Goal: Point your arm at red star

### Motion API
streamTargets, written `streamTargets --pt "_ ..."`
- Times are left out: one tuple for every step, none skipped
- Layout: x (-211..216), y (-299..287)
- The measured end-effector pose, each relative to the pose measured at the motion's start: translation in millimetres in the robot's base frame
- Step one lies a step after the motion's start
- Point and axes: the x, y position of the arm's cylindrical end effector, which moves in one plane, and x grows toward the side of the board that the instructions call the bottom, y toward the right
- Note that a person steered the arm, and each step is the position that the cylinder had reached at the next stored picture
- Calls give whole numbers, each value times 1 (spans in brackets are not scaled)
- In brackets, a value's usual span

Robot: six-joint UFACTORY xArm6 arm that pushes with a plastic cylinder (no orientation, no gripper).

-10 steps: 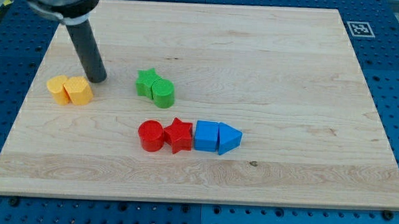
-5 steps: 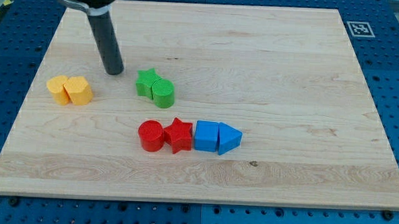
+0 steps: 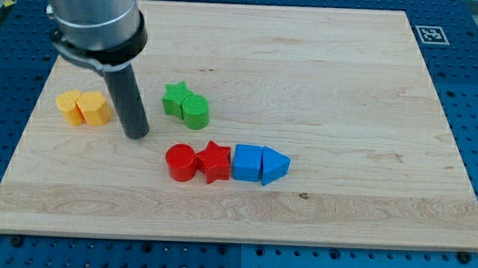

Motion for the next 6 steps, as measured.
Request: streamTargets --pt "31 0" --pt "51 0" --pt "51 2" --pt "51 5" --pt "65 19" --pt "78 62"
